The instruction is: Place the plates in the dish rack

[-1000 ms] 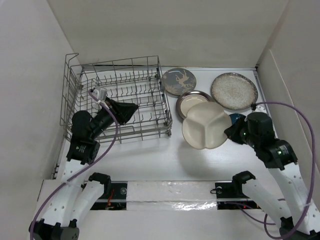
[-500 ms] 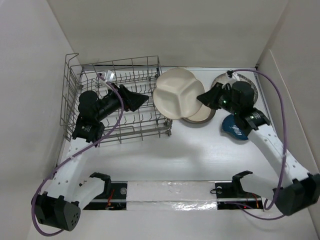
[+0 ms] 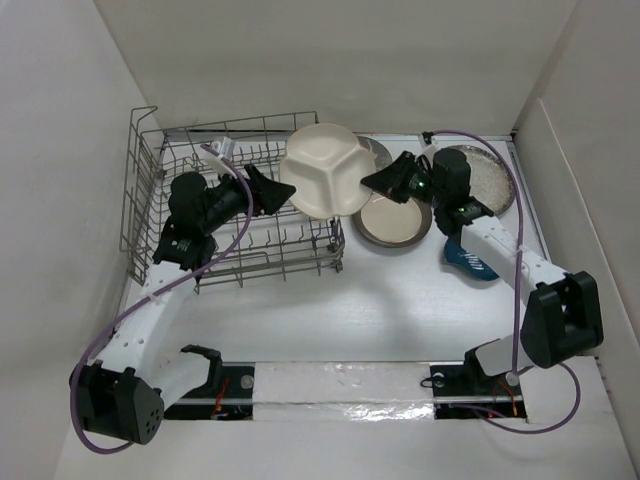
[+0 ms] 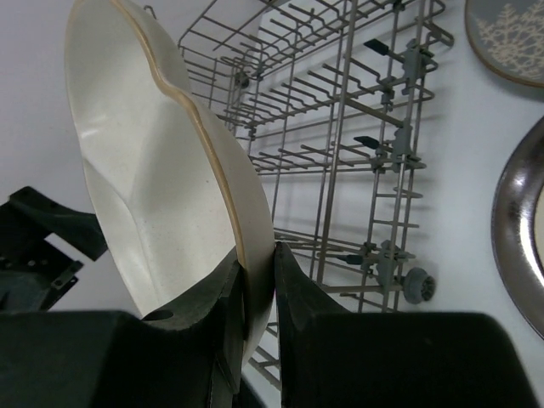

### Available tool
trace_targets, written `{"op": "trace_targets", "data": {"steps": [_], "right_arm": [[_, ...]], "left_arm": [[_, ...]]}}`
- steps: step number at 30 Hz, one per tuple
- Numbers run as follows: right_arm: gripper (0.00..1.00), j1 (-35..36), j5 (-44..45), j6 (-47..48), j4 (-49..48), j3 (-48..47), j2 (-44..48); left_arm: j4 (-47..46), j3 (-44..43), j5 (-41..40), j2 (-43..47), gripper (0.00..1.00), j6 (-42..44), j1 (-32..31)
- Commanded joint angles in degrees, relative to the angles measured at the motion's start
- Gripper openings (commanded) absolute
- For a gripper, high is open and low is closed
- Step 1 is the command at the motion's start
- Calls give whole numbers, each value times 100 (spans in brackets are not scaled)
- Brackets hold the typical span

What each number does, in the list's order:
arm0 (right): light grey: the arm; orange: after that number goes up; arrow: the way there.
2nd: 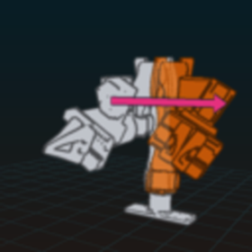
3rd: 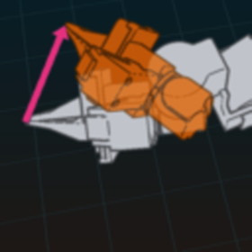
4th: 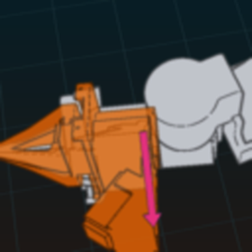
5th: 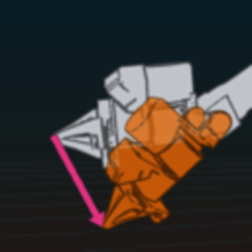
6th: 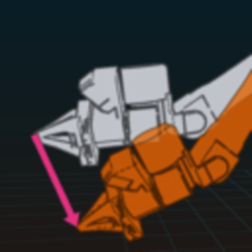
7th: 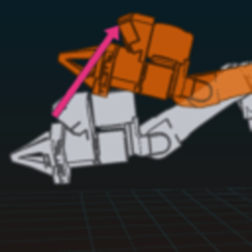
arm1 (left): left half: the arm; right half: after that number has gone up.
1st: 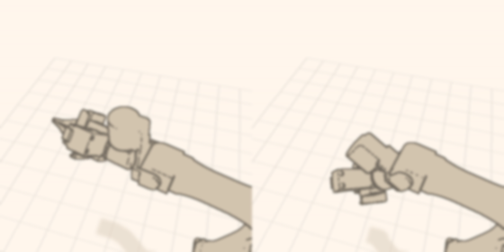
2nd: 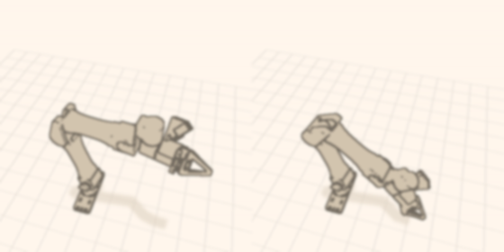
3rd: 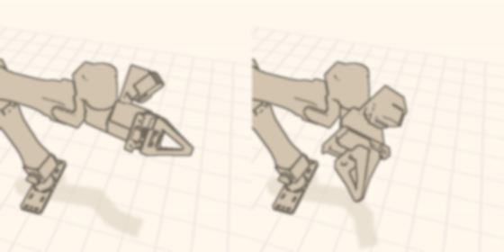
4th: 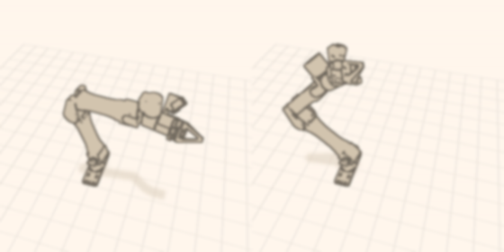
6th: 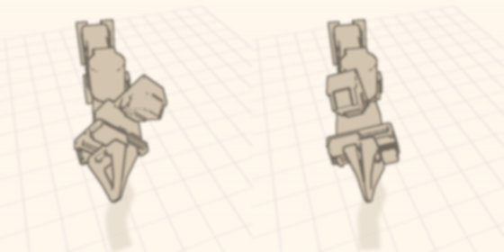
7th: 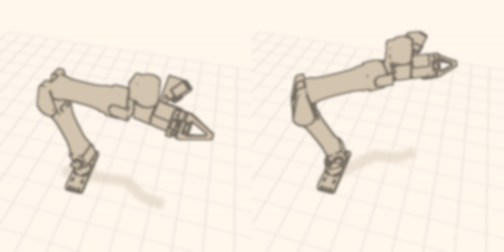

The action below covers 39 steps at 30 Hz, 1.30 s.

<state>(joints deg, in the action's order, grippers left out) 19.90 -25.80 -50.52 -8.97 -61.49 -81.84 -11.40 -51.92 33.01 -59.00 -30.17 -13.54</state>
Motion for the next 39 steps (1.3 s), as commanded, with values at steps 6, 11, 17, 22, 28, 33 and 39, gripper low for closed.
{"op": "trace_targets", "data": {"steps": [6, 11, 17, 22, 28, 33, 39], "right_arm": [[0, 234, -645, -924, -2390, -688, 204], [0, 506, -672, -1003, -2557, -706, -15], [0, 883, -645, -1108, -2706, -732, -516], [0, 1016, -602, -1065, -2601, -829, -684], [67, 963, -356, -740, -2232, -759, -482], [89, 709, -355, -530, -1986, -592, -192], [93, 339, -83, -101, -1496, 32, 511]], "left_arm": [[182, -459, -543, -287, 65, 407, -26], [-142, -459, -261, -524, 54, 170, -26], [-398, -266, -260, -332, 16, -6, -26], [-249, -388, -427, -200, 0, 99, -26], [506, -1335, -1261, -76, 0, 600, -26], [814, -2110, -1859, -243, 0, 609, -26], [1357, -3041, -2962, -734, 0, 793, -26]]}}
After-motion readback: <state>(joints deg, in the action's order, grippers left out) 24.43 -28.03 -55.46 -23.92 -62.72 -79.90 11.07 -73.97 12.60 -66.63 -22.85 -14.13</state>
